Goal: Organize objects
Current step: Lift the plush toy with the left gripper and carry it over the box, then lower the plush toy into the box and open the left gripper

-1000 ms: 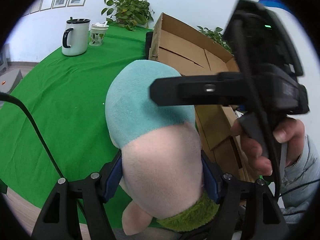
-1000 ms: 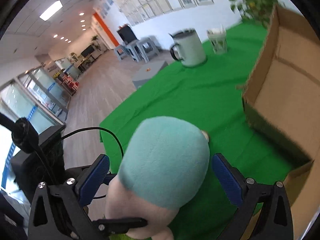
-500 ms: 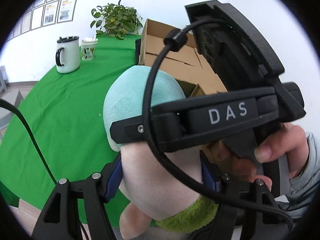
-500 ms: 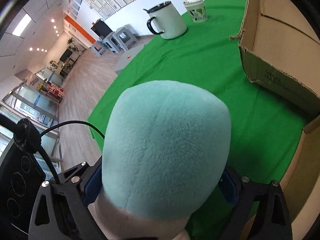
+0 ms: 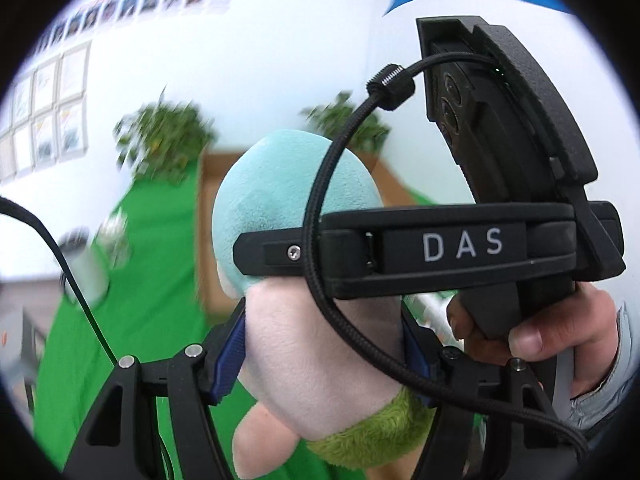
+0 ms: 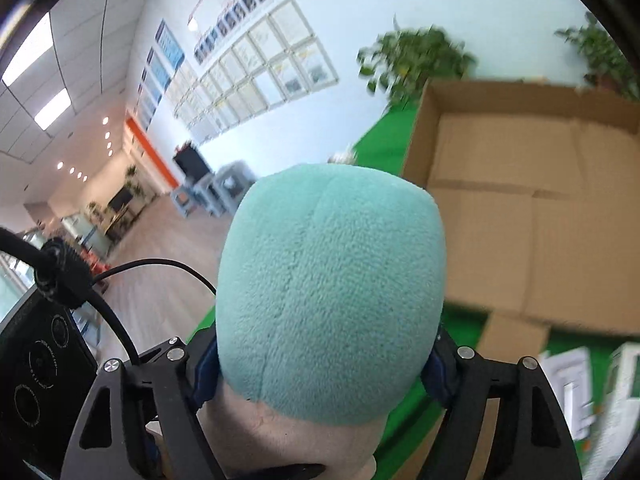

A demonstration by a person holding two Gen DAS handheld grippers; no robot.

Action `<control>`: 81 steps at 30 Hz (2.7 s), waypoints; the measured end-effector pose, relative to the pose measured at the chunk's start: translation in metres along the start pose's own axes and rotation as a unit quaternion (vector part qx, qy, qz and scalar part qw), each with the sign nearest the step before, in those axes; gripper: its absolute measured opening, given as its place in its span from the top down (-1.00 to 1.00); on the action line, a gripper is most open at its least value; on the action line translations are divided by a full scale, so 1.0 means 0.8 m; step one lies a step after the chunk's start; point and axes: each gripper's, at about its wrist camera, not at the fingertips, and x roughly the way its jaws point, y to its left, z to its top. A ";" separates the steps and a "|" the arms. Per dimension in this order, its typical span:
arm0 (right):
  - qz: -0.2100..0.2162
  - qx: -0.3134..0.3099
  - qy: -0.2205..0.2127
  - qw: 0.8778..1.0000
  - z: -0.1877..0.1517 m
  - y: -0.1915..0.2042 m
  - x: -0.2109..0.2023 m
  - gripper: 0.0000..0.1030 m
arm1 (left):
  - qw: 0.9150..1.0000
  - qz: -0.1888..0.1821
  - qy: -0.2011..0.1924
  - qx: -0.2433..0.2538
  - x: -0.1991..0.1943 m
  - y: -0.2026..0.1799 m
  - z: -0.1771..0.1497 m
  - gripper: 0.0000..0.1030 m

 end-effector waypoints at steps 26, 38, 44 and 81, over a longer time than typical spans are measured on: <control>-0.044 0.008 -0.052 0.998 0.169 -0.076 0.075 -0.43 | 0.998 -0.034 -0.058 -0.008 0.076 0.044 0.084 -0.28; -0.027 0.042 0.032 0.998 0.140 -0.175 0.264 -0.43 | 0.997 -0.024 -0.003 -0.071 0.152 0.108 0.039 -0.27; -0.028 0.067 0.080 0.994 0.138 -0.221 0.359 -0.57 | 0.993 -0.021 0.024 -0.113 0.176 0.138 0.020 -0.22; -0.061 0.109 0.000 0.992 0.123 -0.241 0.329 -0.99 | 0.991 0.080 -0.023 -0.109 0.030 0.139 -0.021 -0.56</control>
